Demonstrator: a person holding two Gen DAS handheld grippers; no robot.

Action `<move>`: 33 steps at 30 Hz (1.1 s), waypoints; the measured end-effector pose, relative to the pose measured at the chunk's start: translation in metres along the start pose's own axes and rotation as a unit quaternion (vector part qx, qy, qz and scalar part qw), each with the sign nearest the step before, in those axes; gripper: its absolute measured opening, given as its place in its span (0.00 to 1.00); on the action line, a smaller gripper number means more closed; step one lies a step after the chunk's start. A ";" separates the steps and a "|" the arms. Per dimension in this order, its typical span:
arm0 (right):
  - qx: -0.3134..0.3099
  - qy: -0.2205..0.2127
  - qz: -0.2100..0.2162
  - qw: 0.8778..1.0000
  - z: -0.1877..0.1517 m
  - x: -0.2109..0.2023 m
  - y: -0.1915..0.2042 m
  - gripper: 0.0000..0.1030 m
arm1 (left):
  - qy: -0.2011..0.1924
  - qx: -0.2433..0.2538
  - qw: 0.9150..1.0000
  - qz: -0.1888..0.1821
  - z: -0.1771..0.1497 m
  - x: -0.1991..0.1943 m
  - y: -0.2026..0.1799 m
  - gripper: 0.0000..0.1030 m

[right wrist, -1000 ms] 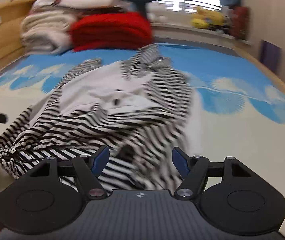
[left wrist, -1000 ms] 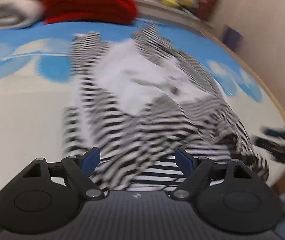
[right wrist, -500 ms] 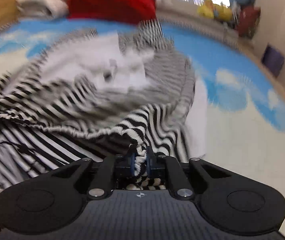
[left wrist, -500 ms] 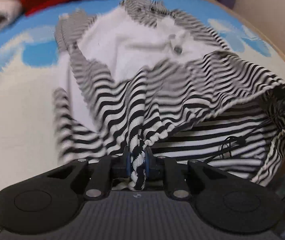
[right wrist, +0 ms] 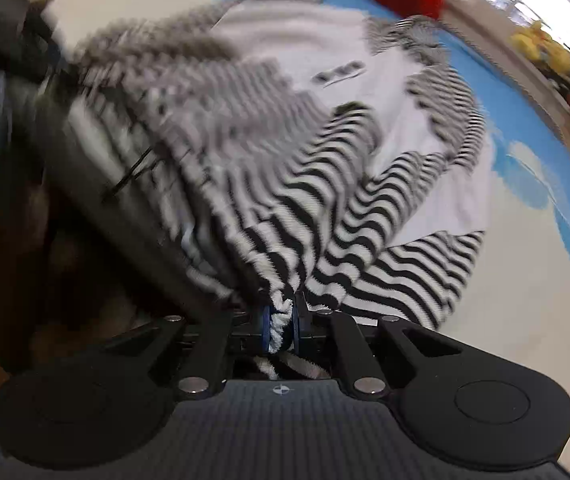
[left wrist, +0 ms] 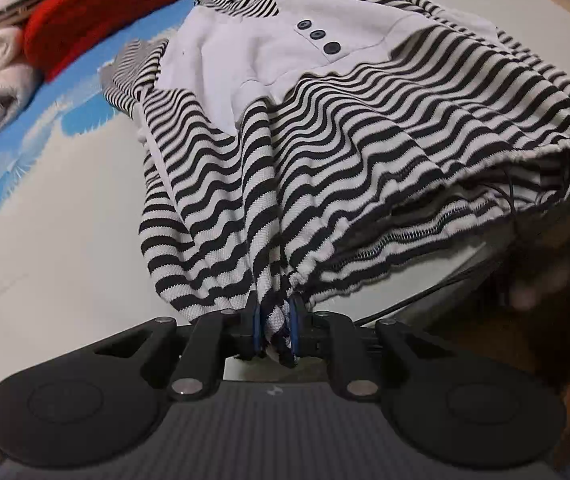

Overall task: Fold small clothes
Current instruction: 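Lay the cardigan flat on the bed with both grippers and release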

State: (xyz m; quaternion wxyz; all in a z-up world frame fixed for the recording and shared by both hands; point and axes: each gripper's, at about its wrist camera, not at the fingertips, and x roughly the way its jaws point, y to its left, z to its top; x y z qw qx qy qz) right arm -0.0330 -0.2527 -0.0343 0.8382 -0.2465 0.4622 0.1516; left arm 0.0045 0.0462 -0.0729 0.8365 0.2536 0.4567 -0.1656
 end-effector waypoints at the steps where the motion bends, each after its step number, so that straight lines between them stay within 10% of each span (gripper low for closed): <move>1: -0.011 0.007 0.004 1.000 -0.001 0.002 0.004 0.13 | -0.003 0.007 1.000 0.001 -0.003 -0.002 -0.002 0.16; 2: -0.017 0.016 0.013 1.000 -0.002 0.006 0.005 0.15 | -0.007 0.015 1.000 -0.003 -0.005 -0.005 -0.004 0.20; 6: -0.002 0.030 0.050 0.998 -0.001 0.009 -0.005 0.43 | -0.040 -0.033 0.997 -0.052 0.002 -0.030 0.020 0.91; 12: 0.180 -0.073 0.093 0.976 0.017 -0.043 -0.079 0.49 | -0.093 -0.172 0.978 -0.078 0.039 -0.039 0.073 0.97; 16: 0.266 -0.065 0.040 0.961 0.029 -0.016 -0.112 0.48 | 0.007 -0.251 0.967 -0.051 0.065 0.027 0.088 0.87; 20: 0.221 0.019 0.046 0.974 0.026 0.026 -0.085 0.46 | 0.065 -0.225 0.971 -0.050 0.059 0.055 0.066 0.71; 22: 0.172 0.033 0.020 0.984 0.016 0.037 -0.061 0.38 | 0.055 -0.209 0.975 -0.041 0.056 0.048 0.060 0.31; 24: 0.131 0.006 0.015 0.991 0.009 0.030 -0.043 0.13 | 0.058 -0.213 0.974 -0.042 0.051 0.035 0.062 0.18; 30: 0.132 0.050 0.010 0.990 -0.012 0.009 -0.049 0.08 | 0.061 -0.202 0.977 -0.016 0.011 0.019 0.064 0.18; 33: 0.120 0.077 0.028 0.989 -0.008 0.008 -0.048 0.16 | 0.053 -0.195 0.979 -0.011 0.016 0.013 0.061 0.38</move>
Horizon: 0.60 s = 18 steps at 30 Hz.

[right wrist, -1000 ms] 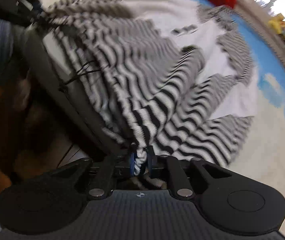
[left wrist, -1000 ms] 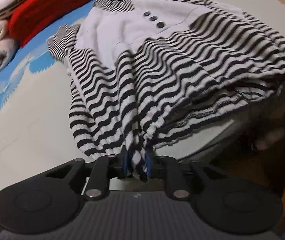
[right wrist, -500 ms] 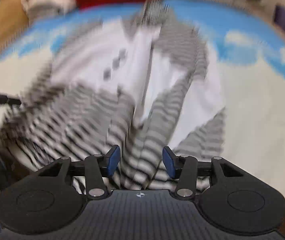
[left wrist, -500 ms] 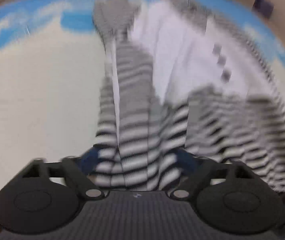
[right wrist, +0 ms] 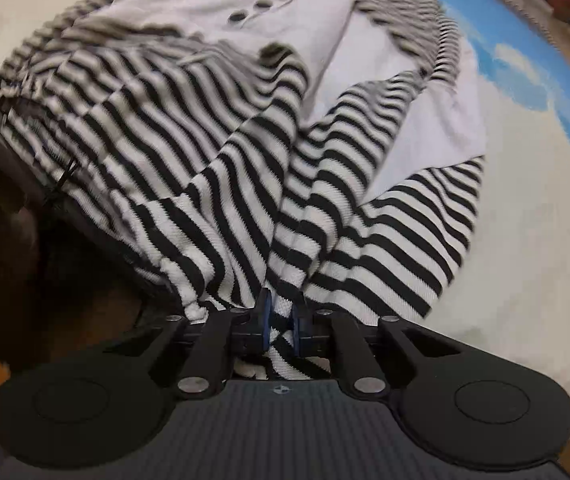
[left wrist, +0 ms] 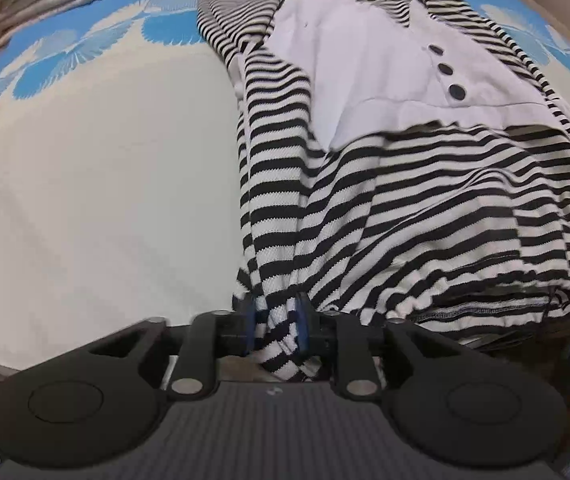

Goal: Fold small clothes

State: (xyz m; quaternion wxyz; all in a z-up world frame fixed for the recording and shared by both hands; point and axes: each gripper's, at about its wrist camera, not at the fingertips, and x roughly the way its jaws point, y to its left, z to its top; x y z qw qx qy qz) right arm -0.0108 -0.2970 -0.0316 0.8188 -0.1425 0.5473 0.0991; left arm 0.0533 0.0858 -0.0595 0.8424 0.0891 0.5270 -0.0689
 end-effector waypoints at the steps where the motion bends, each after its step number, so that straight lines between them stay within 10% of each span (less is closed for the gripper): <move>1: -0.002 -0.003 0.003 1.000 0.002 -0.006 0.001 0.31 | -0.002 -0.001 1.000 -0.009 0.004 -0.004 0.001 0.53; 4: 0.008 -0.052 0.031 0.998 0.016 -0.043 -0.015 0.57 | -0.037 -0.020 0.999 -0.027 0.023 -0.022 0.015 0.85; 12: 0.106 -0.232 -0.034 0.966 0.117 -0.070 -0.103 0.66 | -0.135 -0.132 0.982 -0.011 0.138 -0.005 0.043 0.91; 18: 0.136 -0.234 -0.051 0.961 0.232 0.013 -0.132 0.65 | -0.113 -0.204 0.972 -0.019 0.184 0.067 0.067 0.91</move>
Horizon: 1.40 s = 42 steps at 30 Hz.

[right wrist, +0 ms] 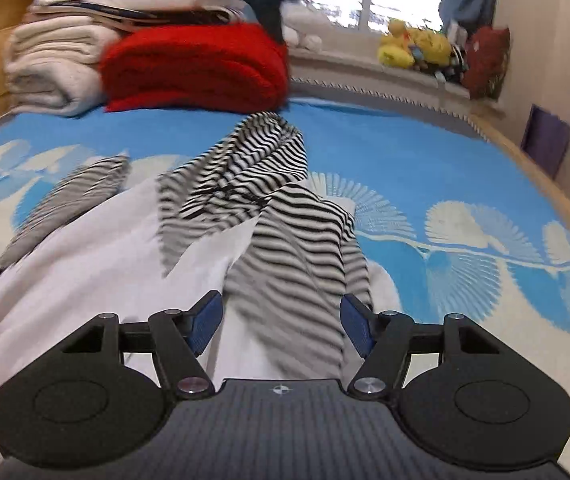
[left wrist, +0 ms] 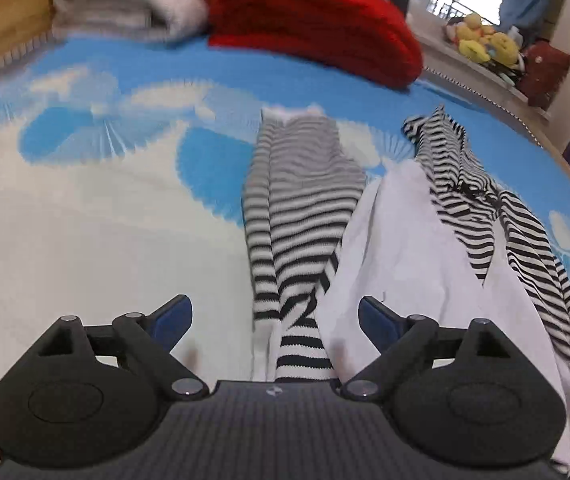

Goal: Fold small clothes

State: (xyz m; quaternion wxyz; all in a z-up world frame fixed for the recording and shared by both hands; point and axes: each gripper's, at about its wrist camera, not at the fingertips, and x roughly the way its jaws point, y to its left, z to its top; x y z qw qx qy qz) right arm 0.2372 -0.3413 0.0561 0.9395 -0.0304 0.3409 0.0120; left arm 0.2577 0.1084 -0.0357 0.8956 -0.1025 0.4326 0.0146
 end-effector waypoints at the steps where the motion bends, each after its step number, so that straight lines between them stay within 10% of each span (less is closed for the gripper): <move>1: 0.022 0.004 0.002 1.000 0.011 0.020 -0.003 0.65 | 0.028 -0.013 1.000 0.004 0.002 0.012 0.003 0.90; 12: 0.256 0.047 -0.027 0.965 0.080 0.225 -0.081 0.80 | 0.025 0.036 0.999 0.005 0.011 0.031 -0.022 0.90; 14: 0.275 0.043 0.002 0.960 0.078 0.239 -0.082 0.58 | 0.027 0.045 0.999 0.013 0.010 0.038 -0.026 0.90; 15: 0.266 0.040 0.019 0.963 0.081 0.243 -0.078 0.15 | 0.030 0.046 0.998 0.017 0.010 0.041 -0.027 0.90; 16: 0.242 0.038 0.036 0.969 0.084 0.245 -0.073 0.00 | 0.033 0.046 0.998 0.018 0.009 0.043 -0.028 0.90; 19: 0.151 -0.014 0.028 0.988 0.097 0.222 -0.062 0.00 | 0.036 0.043 0.998 0.023 0.010 0.049 -0.026 0.90; 24: 0.158 -0.105 -0.072 0.979 0.104 0.150 -0.137 0.00 | 0.021 0.033 0.998 0.039 0.012 0.045 -0.020 0.90; 27: 0.227 -0.050 -0.019 0.972 0.089 0.139 -0.194 0.12 | 0.018 0.023 0.999 0.036 0.014 0.043 -0.023 0.90; 31: 0.283 -0.040 0.053 0.957 0.067 0.157 -0.192 0.72 | 0.005 0.041 0.998 0.045 0.011 0.042 -0.036 0.90; 38: 0.277 0.073 0.091 0.954 0.069 0.268 -0.117 0.81 | 0.042 0.042 0.997 0.043 0.007 0.063 -0.040 0.90; 39: 0.265 0.084 0.087 0.957 0.068 0.277 -0.110 0.72 | 0.044 0.040 0.997 0.040 0.008 0.064 -0.041 0.91; 40: 0.255 0.082 0.087 0.959 0.068 0.280 -0.102 0.30 | 0.042 0.044 0.997 0.040 0.008 0.065 -0.042 0.91; 41: 0.242 0.069 0.090 0.964 0.067 0.277 -0.095 0.10 | 0.039 0.052 0.997 0.045 0.007 0.065 -0.042 0.90; 42: 0.224 0.057 0.088 0.969 0.071 0.271 -0.090 0.04 | 0.037 0.058 0.996 0.052 0.006 0.065 -0.043 0.90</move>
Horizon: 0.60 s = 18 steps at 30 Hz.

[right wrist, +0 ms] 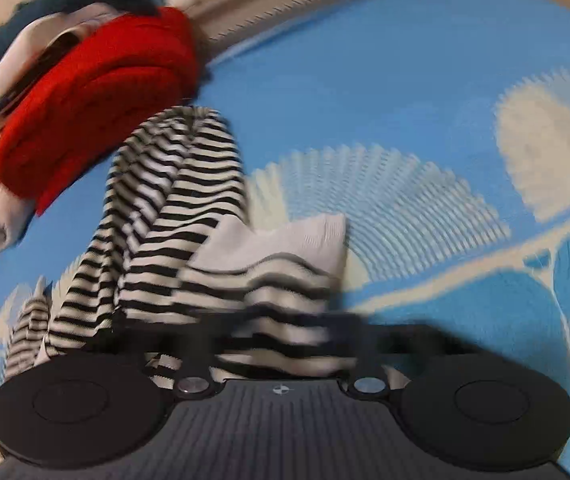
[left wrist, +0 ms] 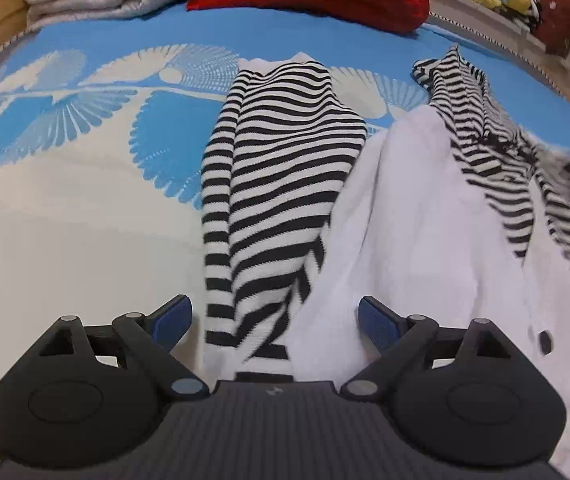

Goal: Fold small clothes

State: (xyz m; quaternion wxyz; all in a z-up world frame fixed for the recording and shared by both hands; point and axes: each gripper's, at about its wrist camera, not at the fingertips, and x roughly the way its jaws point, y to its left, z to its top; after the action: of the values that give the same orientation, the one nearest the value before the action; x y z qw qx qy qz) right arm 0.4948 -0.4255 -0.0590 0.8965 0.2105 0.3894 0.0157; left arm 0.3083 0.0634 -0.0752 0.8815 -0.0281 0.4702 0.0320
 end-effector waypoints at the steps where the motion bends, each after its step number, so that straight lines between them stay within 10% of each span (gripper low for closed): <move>1: -0.019 -0.033 -0.006 0.999 0.001 -0.014 0.005 0.04 | -0.001 0.002 1.000 0.004 0.000 0.000 0.000 0.91; 10: 0.028 -0.236 -0.245 0.940 0.012 -0.200 -0.132 0.04 | -0.016 -0.006 1.000 -0.005 0.002 -0.014 0.000 0.91; 15: 0.132 -0.211 -0.399 0.882 -0.040 -0.251 -0.248 0.04 | -0.012 0.001 1.000 -0.002 -0.001 -0.011 -0.004 0.91; 18: 0.186 -0.171 -0.414 0.875 -0.078 -0.245 -0.289 0.17 | -0.012 0.006 1.000 0.006 -0.001 -0.008 -0.004 0.91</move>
State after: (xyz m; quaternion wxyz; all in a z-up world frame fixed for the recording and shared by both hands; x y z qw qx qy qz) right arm 0.2302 -0.7071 -0.0488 0.8181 0.1925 0.2778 -0.4654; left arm 0.3033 0.0594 -0.0696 0.8872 -0.0193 0.4597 0.0352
